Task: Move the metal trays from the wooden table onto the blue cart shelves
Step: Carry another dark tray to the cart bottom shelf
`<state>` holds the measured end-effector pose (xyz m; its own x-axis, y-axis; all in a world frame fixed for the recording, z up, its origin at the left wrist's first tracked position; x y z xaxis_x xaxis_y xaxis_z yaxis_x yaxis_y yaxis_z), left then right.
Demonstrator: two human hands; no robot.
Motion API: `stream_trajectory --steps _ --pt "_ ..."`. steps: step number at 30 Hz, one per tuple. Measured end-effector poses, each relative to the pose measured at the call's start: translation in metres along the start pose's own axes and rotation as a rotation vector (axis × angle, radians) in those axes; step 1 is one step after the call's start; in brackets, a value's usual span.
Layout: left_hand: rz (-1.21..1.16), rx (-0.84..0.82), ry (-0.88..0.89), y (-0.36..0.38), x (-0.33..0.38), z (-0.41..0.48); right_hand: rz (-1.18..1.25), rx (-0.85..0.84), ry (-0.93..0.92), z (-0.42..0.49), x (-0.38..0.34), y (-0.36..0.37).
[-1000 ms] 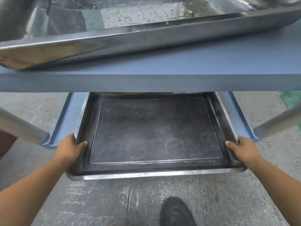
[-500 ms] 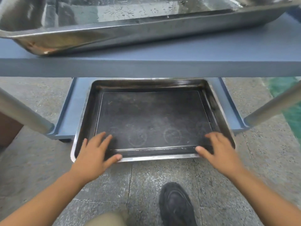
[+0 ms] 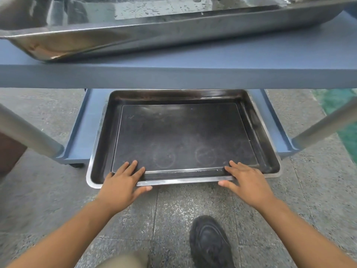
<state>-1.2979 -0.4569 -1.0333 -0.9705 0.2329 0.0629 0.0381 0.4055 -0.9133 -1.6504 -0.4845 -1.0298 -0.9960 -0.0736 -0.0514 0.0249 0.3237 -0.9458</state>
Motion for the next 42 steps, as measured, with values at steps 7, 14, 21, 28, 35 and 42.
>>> stream_trajectory --steps 7,14,21,28,35,42 --pt "-0.101 0.020 0.011 -0.017 -0.005 0.043 0.056 0.028 0.015 0.043 0.008 -0.017" --pt "-0.079 0.015 0.016 -0.025 -0.012 0.071 0.088 0.049 0.027 0.075 0.015 -0.020" --pt "-0.091 0.014 0.017 -0.026 -0.019 0.087 0.137 0.091 0.029 0.087 0.016 -0.022" --pt "-0.068 0.046 -0.015 -0.026 -0.016 0.090 0.156 0.063 0.015 0.102 0.019 -0.029" --pt "-0.095 0.054 -0.074 -0.025 -0.008 0.097 0.245 -0.059 0.038 0.127 0.026 -0.041" --pt "-0.113 0.057 -0.131 -0.021 -0.002 0.107 0.490 -0.110 0.072 0.153 0.038 -0.050"
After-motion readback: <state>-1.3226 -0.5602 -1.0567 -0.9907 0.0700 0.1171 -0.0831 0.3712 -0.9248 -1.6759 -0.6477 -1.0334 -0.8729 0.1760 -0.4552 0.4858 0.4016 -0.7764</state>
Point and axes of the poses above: each hand's wrist, its own z-axis towards the middle knuckle, its own y-axis out of the palm, x = y × z, the point moved 9 cm from there along z, towards the middle knuckle, and after that the axes turned 5 degrees about y, right-handed, at the moved point
